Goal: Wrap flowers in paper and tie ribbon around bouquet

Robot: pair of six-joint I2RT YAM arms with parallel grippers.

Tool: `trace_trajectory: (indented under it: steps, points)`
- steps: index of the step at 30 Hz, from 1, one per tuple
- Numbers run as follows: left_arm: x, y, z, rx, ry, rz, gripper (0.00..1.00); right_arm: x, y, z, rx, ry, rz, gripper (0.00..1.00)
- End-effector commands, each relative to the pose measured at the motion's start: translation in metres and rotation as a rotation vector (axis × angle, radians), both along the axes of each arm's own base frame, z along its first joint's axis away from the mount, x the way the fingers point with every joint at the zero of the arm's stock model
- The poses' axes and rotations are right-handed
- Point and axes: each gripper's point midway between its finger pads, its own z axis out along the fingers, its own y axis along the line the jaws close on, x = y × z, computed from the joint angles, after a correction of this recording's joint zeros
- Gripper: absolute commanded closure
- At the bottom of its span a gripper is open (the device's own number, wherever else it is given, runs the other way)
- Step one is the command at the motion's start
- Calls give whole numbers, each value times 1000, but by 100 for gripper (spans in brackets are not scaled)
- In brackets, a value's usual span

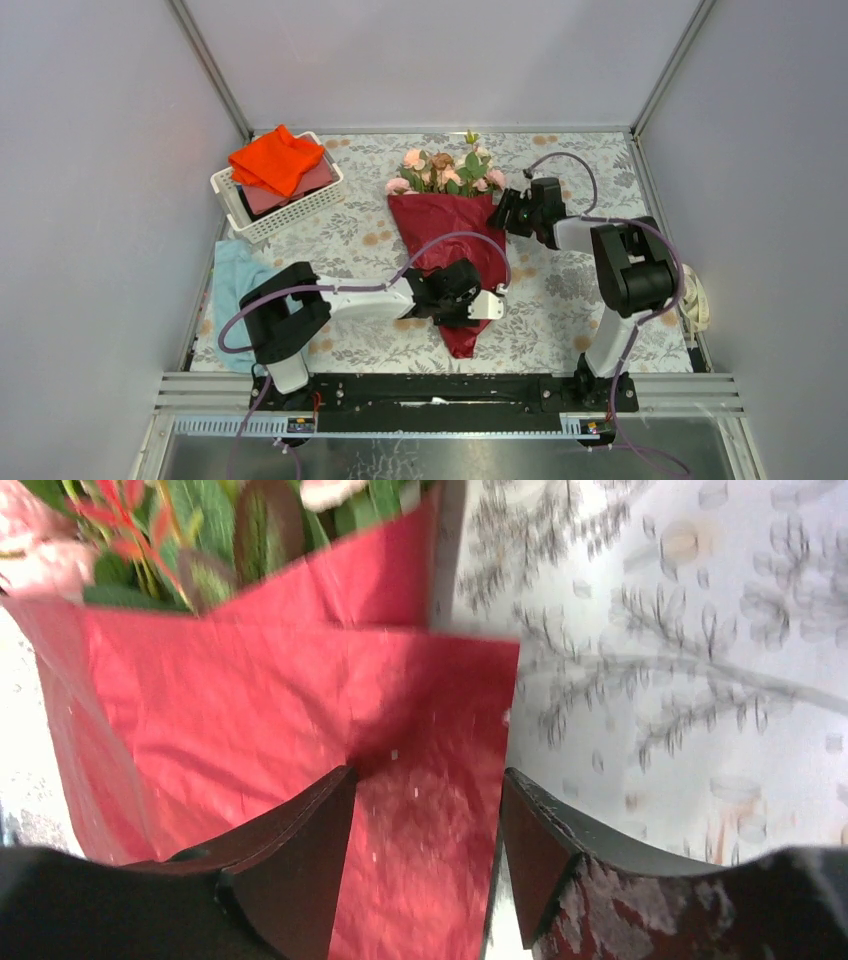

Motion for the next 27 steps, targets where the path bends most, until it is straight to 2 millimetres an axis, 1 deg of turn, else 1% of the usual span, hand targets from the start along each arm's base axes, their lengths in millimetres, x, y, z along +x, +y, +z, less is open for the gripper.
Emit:
trace_trajectory:
  steps: [1,3,7,10,12,13,14,16,17,18,19,20,21,22,23,25,27]
  points:
    - [-21,29,-48,145,24,-52,34,16,17,-2,52,9,128,35]
    - [-22,31,-50,155,23,-59,34,22,19,-7,69,24,124,33]
    - [-24,38,-53,177,22,-79,33,23,29,-23,138,73,136,30]
    - [-25,44,-54,191,21,-94,33,15,38,-33,198,120,156,28]
    - [-24,48,-55,197,19,-95,32,7,43,-37,239,141,168,30]
    - [-23,51,-54,199,19,-91,32,3,45,-37,262,145,174,34]
    - [-21,52,-53,199,18,-89,31,-1,47,-37,284,145,178,41]
    - [-19,52,-46,190,22,-83,26,-7,53,-32,345,152,187,65]
    - [-19,48,-39,175,30,-82,24,-8,55,-28,373,145,185,79]
    - [-20,44,-30,160,43,-82,20,-9,56,-25,394,140,176,90]
    - [-23,40,-19,143,62,-86,17,-9,56,-21,409,130,163,97]
    - [-27,32,-6,117,85,-100,13,-9,56,-16,419,117,146,100]
    - [-31,26,10,91,105,-119,7,-8,54,-12,425,105,125,100]
    - [-37,24,19,79,122,-144,2,-6,54,-4,434,86,111,100]
    - [-43,22,29,67,128,-173,1,-5,53,4,443,64,98,100]
    - [-55,23,39,61,117,-236,1,-4,49,16,446,38,67,100]
    - [-64,25,39,75,108,-273,1,-1,44,31,433,5,38,100]
